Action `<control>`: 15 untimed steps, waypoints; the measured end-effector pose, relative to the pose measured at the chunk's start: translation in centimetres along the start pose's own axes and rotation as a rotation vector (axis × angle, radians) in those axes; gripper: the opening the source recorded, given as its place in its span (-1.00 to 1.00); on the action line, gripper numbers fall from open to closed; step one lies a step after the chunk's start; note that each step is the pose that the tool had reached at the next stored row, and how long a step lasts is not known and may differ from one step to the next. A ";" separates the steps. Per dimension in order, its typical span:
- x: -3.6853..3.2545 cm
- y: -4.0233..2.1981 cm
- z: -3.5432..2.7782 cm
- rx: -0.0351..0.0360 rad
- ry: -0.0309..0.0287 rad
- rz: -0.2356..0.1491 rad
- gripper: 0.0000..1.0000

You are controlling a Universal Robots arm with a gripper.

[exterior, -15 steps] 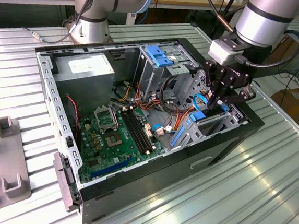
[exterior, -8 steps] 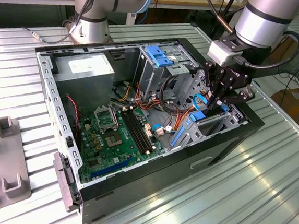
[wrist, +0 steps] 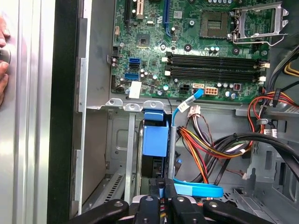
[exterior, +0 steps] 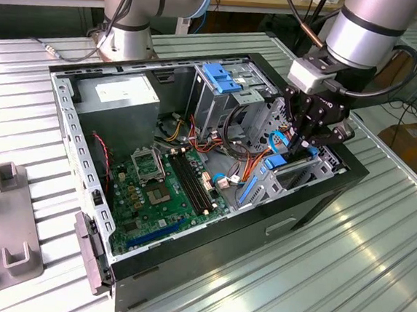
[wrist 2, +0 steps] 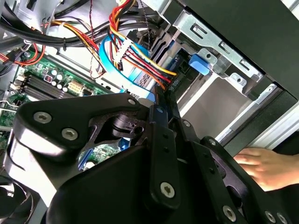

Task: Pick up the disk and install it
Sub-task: 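Insert the second disk wire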

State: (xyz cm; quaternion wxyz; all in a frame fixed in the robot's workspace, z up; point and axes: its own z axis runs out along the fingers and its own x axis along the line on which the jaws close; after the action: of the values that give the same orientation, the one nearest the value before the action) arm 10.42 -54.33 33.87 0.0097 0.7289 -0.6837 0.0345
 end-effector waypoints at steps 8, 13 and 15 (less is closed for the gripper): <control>0.11 -0.06 -1.58 0.0001 -0.0014 0.000 -0.53; 0.11 -0.06 -1.59 0.0002 -0.0023 0.000 -0.80; 0.11 -0.20 -1.51 -0.0010 -0.0015 0.000 -0.80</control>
State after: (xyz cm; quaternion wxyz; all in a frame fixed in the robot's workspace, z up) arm 10.56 -54.34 35.39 0.0095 0.7290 -0.6837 0.0336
